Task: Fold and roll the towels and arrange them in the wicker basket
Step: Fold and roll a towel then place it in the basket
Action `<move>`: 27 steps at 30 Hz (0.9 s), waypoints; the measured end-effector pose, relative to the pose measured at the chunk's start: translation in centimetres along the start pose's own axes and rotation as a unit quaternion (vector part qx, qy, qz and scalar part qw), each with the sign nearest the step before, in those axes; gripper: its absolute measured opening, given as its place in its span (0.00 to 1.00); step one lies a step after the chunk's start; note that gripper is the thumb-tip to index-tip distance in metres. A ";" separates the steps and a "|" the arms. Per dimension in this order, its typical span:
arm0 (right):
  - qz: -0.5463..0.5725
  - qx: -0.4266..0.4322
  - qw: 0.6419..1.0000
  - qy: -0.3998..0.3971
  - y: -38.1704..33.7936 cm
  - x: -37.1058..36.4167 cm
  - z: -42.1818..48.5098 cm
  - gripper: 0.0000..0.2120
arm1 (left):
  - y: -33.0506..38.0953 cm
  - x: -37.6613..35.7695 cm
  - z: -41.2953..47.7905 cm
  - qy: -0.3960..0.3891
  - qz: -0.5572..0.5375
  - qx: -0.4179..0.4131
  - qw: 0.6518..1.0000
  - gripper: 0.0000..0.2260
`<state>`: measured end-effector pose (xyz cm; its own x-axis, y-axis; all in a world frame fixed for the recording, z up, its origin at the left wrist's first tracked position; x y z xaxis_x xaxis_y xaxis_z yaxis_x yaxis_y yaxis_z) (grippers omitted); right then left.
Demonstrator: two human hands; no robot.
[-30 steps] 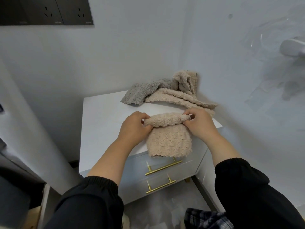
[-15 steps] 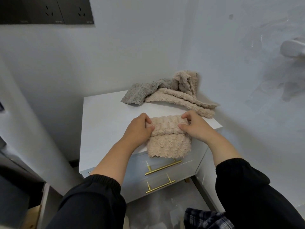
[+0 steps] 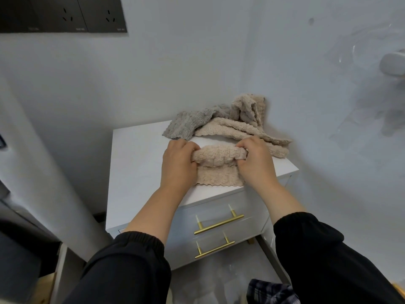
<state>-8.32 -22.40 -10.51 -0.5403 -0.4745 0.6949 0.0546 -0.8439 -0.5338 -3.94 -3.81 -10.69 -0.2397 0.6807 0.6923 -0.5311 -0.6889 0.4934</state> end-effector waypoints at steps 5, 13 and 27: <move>-0.021 0.019 0.996 -0.088 0.4 -0.7 -0.1 0.17 | 0.5 -0.7 -0.4 -0.094 -0.006 -0.031 0.995 0.15; 0.055 -0.053 0.970 -0.231 0.9 -0.7 -2.0 0.09 | 1.2 -1.9 -1.3 -0.181 -0.067 -0.011 0.981 0.10; 0.112 -0.125 0.953 -0.254 2.4 -2.1 -2.9 0.28 | -0.6 -3.5 -2.1 -0.277 -0.068 0.082 0.955 0.28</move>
<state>-9.46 -22.74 -14.62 -0.0591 -0.7487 0.6603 -0.1156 -0.6519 -0.7495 -4.48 -5.20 -14.53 0.3135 0.5622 0.7653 -0.3812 -0.6636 0.6437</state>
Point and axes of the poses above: each hand's wrist, its own z-axis towards the middle knuckle, its own x-axis out of the back of the hand, y = z × x, the point moved 10 cm from there along z, towards the middle knuckle, and after that the axes turned 1 degree about -z, right-handed, at the moved point
